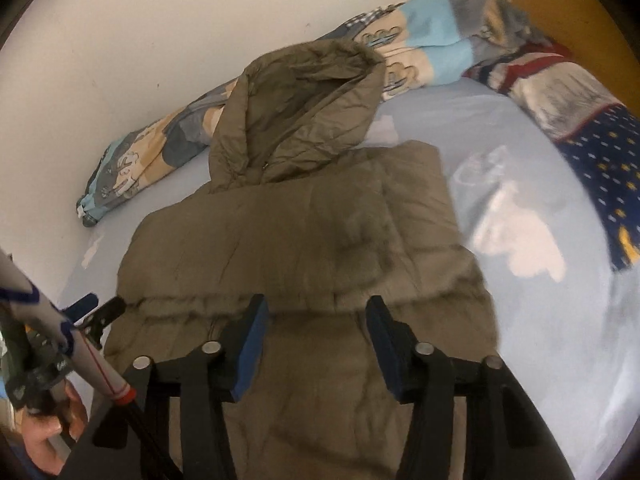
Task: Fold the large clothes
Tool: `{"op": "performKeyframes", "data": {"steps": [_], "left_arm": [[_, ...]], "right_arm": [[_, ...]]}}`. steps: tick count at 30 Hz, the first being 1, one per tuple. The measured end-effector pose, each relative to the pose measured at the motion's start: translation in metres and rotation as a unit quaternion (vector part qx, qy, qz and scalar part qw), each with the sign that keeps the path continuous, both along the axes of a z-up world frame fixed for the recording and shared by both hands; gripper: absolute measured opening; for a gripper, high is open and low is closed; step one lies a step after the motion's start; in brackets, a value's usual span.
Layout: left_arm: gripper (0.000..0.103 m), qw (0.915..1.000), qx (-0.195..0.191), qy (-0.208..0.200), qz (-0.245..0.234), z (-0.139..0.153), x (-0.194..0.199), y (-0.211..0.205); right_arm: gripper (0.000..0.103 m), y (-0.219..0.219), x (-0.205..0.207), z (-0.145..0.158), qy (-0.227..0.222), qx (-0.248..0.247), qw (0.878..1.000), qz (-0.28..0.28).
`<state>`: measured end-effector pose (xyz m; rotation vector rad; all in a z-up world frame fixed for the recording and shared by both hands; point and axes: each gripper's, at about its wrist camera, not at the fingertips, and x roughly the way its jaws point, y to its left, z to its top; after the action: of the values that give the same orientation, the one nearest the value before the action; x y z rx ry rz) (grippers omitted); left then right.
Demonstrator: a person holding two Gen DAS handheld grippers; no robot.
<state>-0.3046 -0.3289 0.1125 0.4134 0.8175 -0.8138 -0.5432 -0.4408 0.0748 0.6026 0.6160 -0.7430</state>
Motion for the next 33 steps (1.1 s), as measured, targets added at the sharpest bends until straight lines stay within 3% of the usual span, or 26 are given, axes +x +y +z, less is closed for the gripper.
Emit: {"op": "performKeyframes", "data": {"steps": [4, 8, 14, 18, 25, 29, 33], "left_arm": [[0.070, 0.9995, 0.008, 0.020, 0.021, -0.017, 0.027, -0.007], [0.080, 0.9991, 0.020, 0.034, 0.016, -0.031, 0.038, -0.009], [0.080, 0.9991, 0.010, 0.035, 0.020, -0.022, 0.035, -0.007], [0.080, 0.9994, -0.031, 0.008, 0.014, 0.004, 0.022, 0.000], [0.080, 0.9991, -0.035, 0.008, -0.021, 0.013, 0.011, -0.004], [0.080, 0.9989, -0.034, 0.015, -0.030, 0.014, 0.012, -0.004], [0.080, 0.9985, -0.036, 0.016, -0.037, 0.016, 0.017, -0.003]], "right_arm": [[0.049, -0.026, 0.023, -0.019, 0.004, 0.016, 1.000, -0.003], [0.049, -0.042, 0.035, -0.043, 0.016, 0.045, 0.999, -0.011], [0.049, -0.042, 0.037, -0.050, 0.025, 0.046, 0.999, -0.003], [0.049, -0.037, 0.013, -0.023, -0.013, 0.041, 0.999, -0.009], [0.054, -0.044, -0.028, 0.023, -0.052, 0.015, 0.998, -0.029], [0.054, -0.084, -0.025, 0.060, -0.098, 0.049, 0.993, -0.042], [0.055, -0.136, 0.004, 0.092, -0.085, 0.046, 0.994, -0.040]]}}
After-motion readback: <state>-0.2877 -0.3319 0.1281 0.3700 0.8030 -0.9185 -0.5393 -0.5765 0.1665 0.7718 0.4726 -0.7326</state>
